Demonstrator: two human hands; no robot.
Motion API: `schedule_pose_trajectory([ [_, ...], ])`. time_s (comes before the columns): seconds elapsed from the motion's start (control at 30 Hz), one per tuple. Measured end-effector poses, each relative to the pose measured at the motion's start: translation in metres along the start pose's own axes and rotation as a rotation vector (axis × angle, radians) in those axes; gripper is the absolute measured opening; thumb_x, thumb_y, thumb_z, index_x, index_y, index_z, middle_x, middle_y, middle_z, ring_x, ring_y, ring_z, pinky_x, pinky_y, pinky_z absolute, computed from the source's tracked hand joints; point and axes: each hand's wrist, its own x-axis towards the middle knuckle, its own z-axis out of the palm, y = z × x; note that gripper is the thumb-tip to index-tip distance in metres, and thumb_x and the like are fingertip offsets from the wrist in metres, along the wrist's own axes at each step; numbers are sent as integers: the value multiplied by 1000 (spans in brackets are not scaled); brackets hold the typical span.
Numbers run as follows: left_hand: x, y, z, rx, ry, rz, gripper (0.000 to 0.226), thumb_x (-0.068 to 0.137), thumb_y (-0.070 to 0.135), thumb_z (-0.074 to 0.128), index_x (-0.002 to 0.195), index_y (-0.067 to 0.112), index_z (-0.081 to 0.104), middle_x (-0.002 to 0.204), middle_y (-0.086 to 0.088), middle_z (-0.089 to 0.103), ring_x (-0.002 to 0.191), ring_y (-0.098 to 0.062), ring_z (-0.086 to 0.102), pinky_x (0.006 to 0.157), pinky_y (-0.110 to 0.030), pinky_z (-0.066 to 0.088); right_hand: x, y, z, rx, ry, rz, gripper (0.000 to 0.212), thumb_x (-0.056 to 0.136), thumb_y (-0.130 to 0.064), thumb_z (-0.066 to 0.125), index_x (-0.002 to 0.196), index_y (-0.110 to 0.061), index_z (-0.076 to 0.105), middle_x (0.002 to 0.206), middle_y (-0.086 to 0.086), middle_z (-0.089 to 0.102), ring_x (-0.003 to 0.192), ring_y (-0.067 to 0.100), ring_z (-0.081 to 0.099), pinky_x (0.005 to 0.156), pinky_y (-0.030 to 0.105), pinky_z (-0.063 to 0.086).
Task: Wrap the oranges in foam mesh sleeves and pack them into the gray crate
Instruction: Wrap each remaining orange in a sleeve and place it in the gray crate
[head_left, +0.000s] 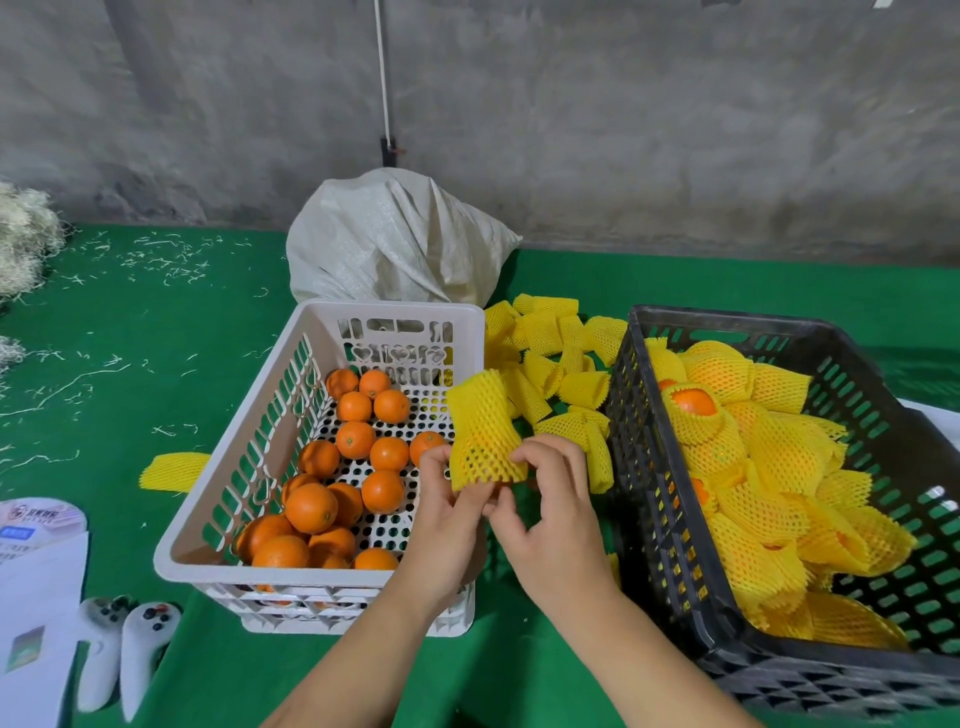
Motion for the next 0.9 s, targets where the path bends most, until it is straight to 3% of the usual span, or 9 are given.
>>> schedule_pose_trajectory([
  [0.17,2,-4,-2,115,-37,70,58,90,51,79,135,29,49,125,1,70,122,-18,66,100,-31,55,8,7,-10,57,17,-68,18,98,-23,58,114,-18,64,115,-8,56,105,2,58,82,16,50],
  [0.3,3,-6,2,260,-14,97,55,88,60,78,125,24,61,121,-13,65,118,-31,65,105,-59,51,10,11,-17,24,20,-15,27,100,-29,54,119,-13,66,114,-7,53,102,2,57,82,9,45],
  [0.37,3,-8,-2,253,-97,68,55,91,55,77,136,29,58,128,-4,67,124,-26,63,109,-53,50,11,13,-20,9,10,-9,30,101,-28,51,121,-11,65,118,-7,50,108,1,55,86,7,43],
  [0.47,0,-5,-4,302,-184,73,77,97,49,73,161,41,32,147,29,54,136,5,52,105,-15,47,16,14,-25,3,21,-31,28,102,-22,49,116,-8,67,121,-4,50,114,1,53,91,9,44],
  [0.5,0,-5,-3,324,-197,94,80,98,47,73,163,40,28,150,32,51,137,7,50,104,-11,45,18,15,-26,-3,12,-41,27,101,-21,49,114,-7,68,121,-3,53,116,3,54,93,12,45],
  [0.6,1,-8,0,281,-170,150,64,97,32,78,152,33,44,137,5,65,126,-15,64,101,-27,53,25,16,-32,-27,-74,-25,32,98,-28,52,121,-12,67,124,-11,59,116,7,57,98,21,48],
  [0.67,1,-7,0,184,-88,141,62,92,35,82,145,34,49,131,1,69,119,-21,68,97,-30,56,26,18,-34,-51,-139,0,35,99,-28,55,131,-16,65,125,-15,59,114,4,57,96,20,49],
  [0.8,-2,-10,2,209,-9,165,57,88,56,79,137,40,52,122,6,70,111,-18,70,92,-26,56,24,21,-33,-160,-93,-19,27,96,-3,66,122,-8,71,114,1,68,97,12,63,80,31,56],
  [0.9,-2,-12,9,220,47,216,44,96,44,72,135,33,55,115,7,71,104,-13,70,86,-20,55,19,15,-31,-247,1,-126,17,94,-7,64,108,-6,73,101,3,67,85,13,61,71,23,52],
])
